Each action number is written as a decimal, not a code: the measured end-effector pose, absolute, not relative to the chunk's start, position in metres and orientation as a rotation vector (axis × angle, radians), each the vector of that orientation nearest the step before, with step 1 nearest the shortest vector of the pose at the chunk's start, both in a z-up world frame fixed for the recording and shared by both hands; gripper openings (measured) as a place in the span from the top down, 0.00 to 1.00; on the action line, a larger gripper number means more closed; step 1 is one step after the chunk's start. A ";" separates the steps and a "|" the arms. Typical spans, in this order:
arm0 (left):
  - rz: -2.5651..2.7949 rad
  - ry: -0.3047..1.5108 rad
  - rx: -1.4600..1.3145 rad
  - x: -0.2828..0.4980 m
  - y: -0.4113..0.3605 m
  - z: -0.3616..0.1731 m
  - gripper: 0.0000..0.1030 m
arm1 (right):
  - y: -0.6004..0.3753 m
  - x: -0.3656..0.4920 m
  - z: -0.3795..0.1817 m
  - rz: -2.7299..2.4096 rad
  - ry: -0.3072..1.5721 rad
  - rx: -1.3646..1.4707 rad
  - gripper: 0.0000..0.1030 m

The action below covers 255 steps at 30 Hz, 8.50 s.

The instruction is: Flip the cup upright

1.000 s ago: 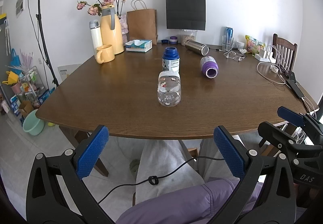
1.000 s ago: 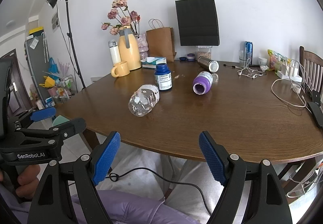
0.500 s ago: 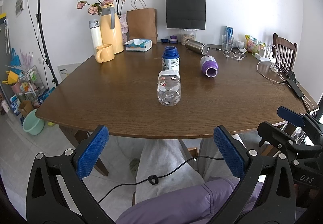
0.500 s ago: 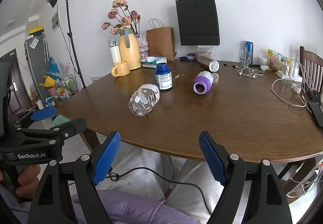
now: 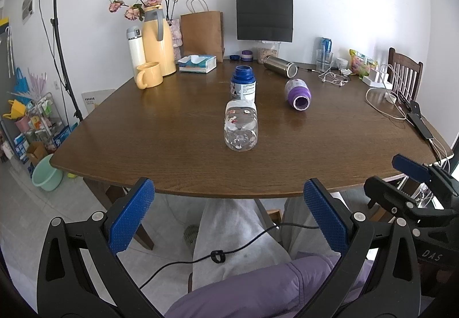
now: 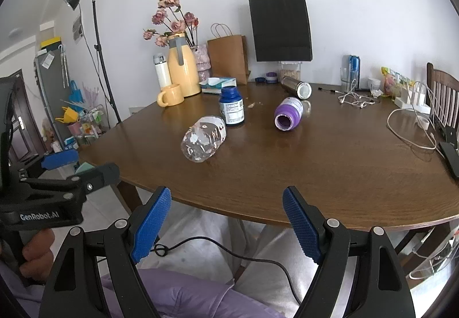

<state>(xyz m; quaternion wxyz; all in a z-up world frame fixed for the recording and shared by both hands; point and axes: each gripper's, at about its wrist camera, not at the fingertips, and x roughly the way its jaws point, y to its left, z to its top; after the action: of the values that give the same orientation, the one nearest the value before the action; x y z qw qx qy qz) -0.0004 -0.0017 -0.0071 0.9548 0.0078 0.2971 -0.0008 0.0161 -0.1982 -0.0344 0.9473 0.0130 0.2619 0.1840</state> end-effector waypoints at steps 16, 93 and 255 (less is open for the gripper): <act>-0.009 0.648 0.012 0.088 -0.012 -0.002 0.00 | -0.224 0.135 -0.041 0.396 0.682 0.183 0.18; -0.221 1.020 -0.211 0.511 -0.060 -0.055 0.03 | -0.184 0.440 -0.071 0.664 0.639 -0.308 0.38; 0.010 0.654 -0.014 0.009 0.007 -0.012 0.00 | -0.196 0.016 -0.031 0.334 0.631 0.020 0.18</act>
<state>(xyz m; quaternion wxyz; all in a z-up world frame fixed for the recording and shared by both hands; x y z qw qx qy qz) 0.0095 0.0066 -0.0123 0.9470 -0.0071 0.3213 0.0047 0.0158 -0.1961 -0.0308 0.9370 0.0100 0.3087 0.1635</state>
